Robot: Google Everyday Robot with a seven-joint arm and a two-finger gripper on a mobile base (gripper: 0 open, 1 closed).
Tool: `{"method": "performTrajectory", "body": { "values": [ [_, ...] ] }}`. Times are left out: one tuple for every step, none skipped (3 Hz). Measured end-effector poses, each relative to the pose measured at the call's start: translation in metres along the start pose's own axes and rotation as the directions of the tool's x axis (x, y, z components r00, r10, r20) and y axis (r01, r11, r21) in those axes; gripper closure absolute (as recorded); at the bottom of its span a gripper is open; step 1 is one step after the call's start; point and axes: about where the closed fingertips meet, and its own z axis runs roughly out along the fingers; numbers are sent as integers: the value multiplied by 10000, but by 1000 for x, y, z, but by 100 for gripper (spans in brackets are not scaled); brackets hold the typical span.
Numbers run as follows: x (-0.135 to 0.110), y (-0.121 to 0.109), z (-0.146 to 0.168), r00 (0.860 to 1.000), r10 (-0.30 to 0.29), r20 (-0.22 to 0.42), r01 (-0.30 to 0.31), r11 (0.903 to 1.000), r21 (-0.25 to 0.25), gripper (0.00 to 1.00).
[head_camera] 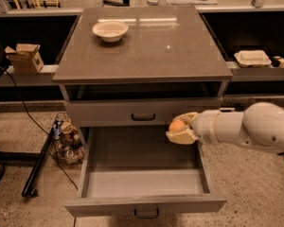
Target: Place orange into middle drawer
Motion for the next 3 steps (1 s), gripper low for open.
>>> {"method": "performTrajectory", "body": {
  "values": [
    [40, 3, 36, 9994, 345, 53, -347, 9982, 493, 100],
    [82, 8, 78, 9939, 992, 473, -1014, 9937, 477, 100],
    [84, 8, 80, 9942, 991, 425, -1011, 9937, 479, 100]
  ]
}}
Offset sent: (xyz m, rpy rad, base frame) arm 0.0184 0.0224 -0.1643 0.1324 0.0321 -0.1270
